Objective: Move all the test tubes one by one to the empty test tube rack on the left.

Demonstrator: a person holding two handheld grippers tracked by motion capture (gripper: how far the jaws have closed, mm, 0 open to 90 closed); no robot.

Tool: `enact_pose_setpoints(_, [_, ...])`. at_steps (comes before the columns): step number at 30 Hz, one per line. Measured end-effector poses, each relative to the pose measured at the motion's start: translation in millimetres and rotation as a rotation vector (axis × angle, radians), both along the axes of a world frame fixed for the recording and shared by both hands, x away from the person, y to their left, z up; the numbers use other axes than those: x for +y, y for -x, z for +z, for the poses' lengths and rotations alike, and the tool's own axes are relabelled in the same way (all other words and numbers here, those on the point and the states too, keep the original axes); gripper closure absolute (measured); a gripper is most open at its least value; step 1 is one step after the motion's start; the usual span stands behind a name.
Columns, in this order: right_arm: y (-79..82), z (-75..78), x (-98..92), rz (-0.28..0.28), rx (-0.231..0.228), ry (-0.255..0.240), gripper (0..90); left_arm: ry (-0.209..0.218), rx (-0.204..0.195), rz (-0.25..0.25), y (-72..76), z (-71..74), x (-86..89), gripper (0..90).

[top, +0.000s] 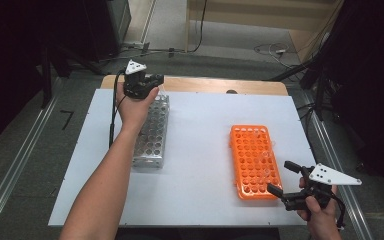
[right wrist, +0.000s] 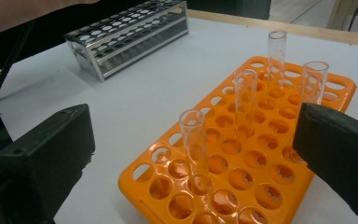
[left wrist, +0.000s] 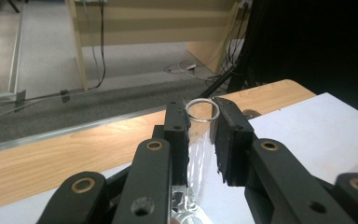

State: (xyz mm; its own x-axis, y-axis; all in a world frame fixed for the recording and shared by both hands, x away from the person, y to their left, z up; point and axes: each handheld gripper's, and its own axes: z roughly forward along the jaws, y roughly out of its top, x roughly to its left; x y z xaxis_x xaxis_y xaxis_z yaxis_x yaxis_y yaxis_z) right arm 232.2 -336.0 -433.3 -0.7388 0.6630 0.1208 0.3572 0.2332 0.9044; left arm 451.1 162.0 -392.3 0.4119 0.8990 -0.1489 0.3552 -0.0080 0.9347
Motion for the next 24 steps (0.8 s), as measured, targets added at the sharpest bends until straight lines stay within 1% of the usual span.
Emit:
enact_pose_setpoints(3, [0.5,0.4,-0.5,-0.005,-0.007,-0.001,0.0,0.02,0.008,0.017,-4.1,-2.8,1.0,76.4])
enact_pose_setpoints(6, [0.9,1.0,-1.7,-0.015,-0.012,-0.01,0.0,0.01,0.019,0.032,-7.0,-6.3,1.3,76.4])
enact_pose_setpoints(11, [1.0,0.5,-2.1,-0.015,-0.011,-0.013,0.0,-0.01,0.033,0.031,-10.1,-11.5,-1.8,76.3])
enact_pose_setpoints(13, [0.8,0.2,-1.8,-0.013,-0.011,-0.012,0.0,-0.031,0.041,0.031,-10.8,-13.1,-4.3,76.4])
enact_pose_setpoints(15, [1.0,0.1,-1.2,-0.013,-0.007,-0.01,0.0,-0.042,0.049,0.028,-11.3,-14.9,-6.7,76.4])
enact_pose_setpoints(17, [1.0,0.1,-1.0,-0.013,-0.009,-0.008,0.0,-0.061,0.059,0.033,-12.0,-16.9,-9.1,76.3])
enact_pose_setpoints(19, [0.9,-0.2,-1.2,-0.015,-0.01,-0.009,0.0,-0.06,0.075,0.038,-12.4,-19.6,-10.7,76.3])
enact_pose_setpoints(24, [0.6,-0.4,-1.3,-0.019,-0.015,-0.006,0.0,-0.091,0.098,0.033,-12.5,-25.2,-14.8,76.3])
